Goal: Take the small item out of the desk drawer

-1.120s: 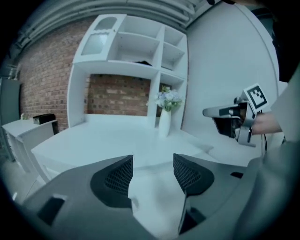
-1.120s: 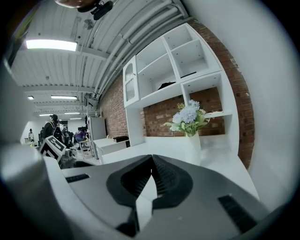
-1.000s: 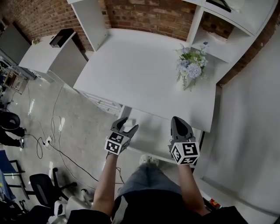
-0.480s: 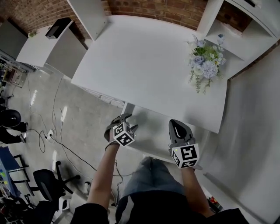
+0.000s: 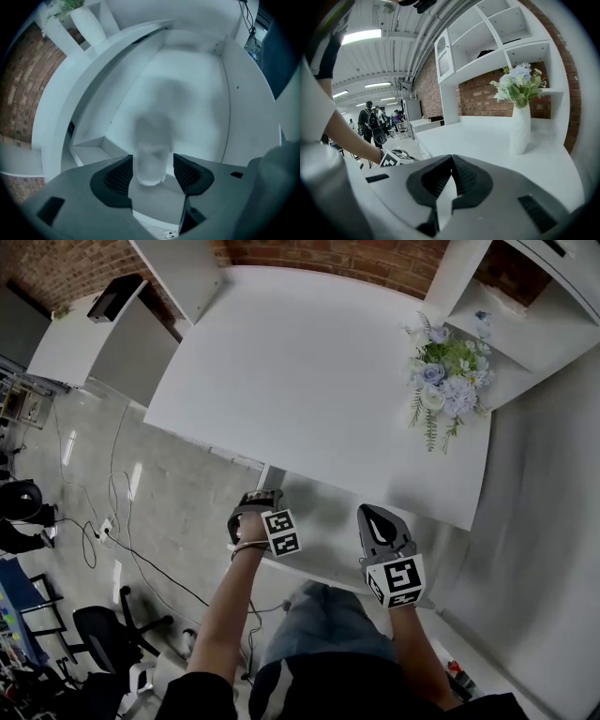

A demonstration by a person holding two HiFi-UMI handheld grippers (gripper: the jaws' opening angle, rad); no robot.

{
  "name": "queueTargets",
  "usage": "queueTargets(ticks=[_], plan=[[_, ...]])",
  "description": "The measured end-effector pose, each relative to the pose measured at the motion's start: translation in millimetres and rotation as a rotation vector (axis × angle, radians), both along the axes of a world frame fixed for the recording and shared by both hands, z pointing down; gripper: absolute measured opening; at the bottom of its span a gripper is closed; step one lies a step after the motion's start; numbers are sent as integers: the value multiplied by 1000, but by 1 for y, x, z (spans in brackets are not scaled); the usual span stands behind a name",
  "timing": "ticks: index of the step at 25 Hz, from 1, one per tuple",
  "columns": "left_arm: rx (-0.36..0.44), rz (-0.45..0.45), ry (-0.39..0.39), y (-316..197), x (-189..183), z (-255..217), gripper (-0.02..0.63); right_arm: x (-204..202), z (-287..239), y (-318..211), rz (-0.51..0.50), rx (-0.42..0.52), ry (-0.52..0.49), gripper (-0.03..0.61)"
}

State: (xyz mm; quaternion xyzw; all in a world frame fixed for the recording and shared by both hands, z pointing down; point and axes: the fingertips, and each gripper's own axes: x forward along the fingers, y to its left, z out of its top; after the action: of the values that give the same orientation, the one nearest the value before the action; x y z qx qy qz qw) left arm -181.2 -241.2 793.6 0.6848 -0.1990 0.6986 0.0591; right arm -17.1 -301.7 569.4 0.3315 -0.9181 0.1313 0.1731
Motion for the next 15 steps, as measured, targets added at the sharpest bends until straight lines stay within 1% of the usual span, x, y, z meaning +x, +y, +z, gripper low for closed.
queueTargets(ticks=[6,11,13,14,15], plan=[[-45,15,-35,-4,-1,16,244,4,11,-2,-1,-22,10,-2],[-41,42,-85,-7,-4,18,241,6,11,-3,4,-26,12,-2],[-29,53,-92,-9,-5,17,187,7,11,-4,7,-24,10,-2],[-26,56,-93,-10,-6,16,172,8,11,-4,9,-24,10,-2],[-27,60,-94,-10,-6,16,172,9,10,-4,10,-24,10,-2]])
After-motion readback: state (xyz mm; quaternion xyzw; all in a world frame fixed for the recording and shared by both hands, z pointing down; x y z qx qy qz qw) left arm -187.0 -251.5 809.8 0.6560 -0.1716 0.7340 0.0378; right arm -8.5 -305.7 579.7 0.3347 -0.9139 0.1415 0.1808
